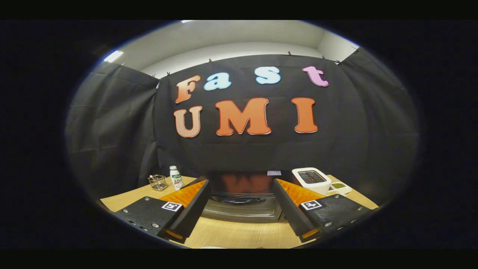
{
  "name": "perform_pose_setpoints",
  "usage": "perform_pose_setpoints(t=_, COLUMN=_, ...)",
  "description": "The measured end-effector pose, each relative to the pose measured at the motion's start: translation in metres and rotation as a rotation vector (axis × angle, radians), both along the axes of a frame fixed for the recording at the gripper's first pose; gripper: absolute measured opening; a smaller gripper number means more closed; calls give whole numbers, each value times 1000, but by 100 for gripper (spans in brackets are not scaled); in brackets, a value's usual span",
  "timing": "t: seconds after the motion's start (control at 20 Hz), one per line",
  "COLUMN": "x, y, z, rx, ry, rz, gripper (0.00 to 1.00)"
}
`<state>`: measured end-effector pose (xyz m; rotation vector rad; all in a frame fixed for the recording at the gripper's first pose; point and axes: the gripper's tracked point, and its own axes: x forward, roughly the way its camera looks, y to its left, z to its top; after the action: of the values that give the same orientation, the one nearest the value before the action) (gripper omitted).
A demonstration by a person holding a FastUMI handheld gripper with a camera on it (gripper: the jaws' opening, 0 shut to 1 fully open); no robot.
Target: Open the toaster oven, put the food inside, and close the toaster oven door.
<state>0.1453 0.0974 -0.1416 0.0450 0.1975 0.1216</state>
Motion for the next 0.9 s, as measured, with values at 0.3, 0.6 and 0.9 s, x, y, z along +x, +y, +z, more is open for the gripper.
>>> perform_pose_setpoints(t=0.3, x=44, y=10, z=-46, rx=-57, ry=45, rz=-39, gripper=99)
perform_pose_setpoints(t=0.6, x=70, y=15, z=-87, rx=-73, ry=120, rz=-65, gripper=99)
perform_pose_setpoints(t=0.9, x=72, y=24, z=-90, rx=-75, ry=79, rz=-43, gripper=99)
